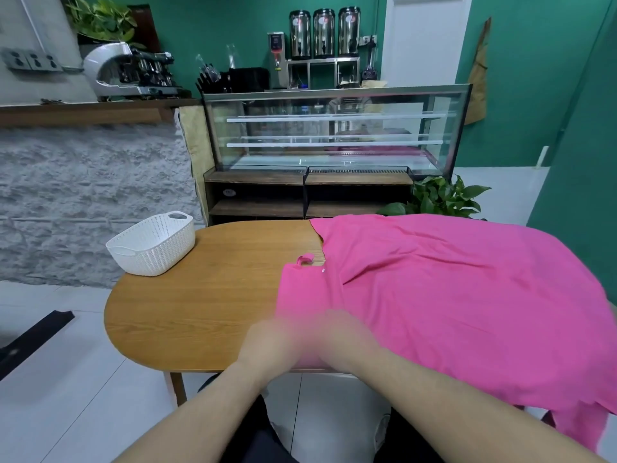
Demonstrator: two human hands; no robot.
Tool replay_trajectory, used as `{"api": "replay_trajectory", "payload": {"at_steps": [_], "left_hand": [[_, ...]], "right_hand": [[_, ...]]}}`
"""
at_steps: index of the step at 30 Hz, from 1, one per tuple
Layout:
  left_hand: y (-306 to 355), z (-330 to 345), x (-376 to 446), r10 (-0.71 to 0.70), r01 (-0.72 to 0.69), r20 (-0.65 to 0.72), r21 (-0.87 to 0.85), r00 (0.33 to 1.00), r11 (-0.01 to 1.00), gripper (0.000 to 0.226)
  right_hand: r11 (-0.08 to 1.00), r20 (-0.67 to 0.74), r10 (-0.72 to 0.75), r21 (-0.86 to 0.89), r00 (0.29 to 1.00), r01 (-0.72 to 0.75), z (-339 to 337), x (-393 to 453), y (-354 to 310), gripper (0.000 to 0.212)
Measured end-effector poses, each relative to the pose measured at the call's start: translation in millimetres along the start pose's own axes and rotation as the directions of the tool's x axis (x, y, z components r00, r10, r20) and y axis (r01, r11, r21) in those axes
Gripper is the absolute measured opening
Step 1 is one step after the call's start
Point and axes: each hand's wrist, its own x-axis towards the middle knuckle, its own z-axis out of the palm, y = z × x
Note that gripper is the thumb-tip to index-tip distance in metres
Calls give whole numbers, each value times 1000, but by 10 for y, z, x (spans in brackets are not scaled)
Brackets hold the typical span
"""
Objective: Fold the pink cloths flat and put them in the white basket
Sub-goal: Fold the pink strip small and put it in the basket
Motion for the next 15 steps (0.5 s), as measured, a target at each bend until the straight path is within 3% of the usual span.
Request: {"api": "replay_trajectory", "payload": {"at_steps": [4, 7, 8, 10, 12, 15], "left_hand": [[31, -127, 170, -128, 139, 240, -30, 962, 990, 52], [-6, -108, 200, -137, 159, 285, -58, 949, 986, 53], [-19, -90, 177, -113, 129, 240, -50, 964, 990, 53], [-58, 2, 92, -19, 20, 21, -25, 1000, 1000, 53], [-116, 141, -42, 121, -113, -141, 61, 983, 992, 44], [-168, 274, -140, 142, -128, -188, 83, 972, 988, 33]], "right_hand": [[996, -71, -47, -75, 996, 42, 87, -35, 58, 43], [997, -41, -54, -53, 998, 51, 55, -26, 25, 55], [998, -42, -50, -32, 998, 49, 63, -14, 34, 57], [1000, -22, -13, 25, 1000, 14, 75, 6, 48, 49], [996, 49, 55, 69, 997, -58, 64, 39, 34, 40], [987, 135, 121, 87, 983, -134, 16, 103, 17, 44]]}}
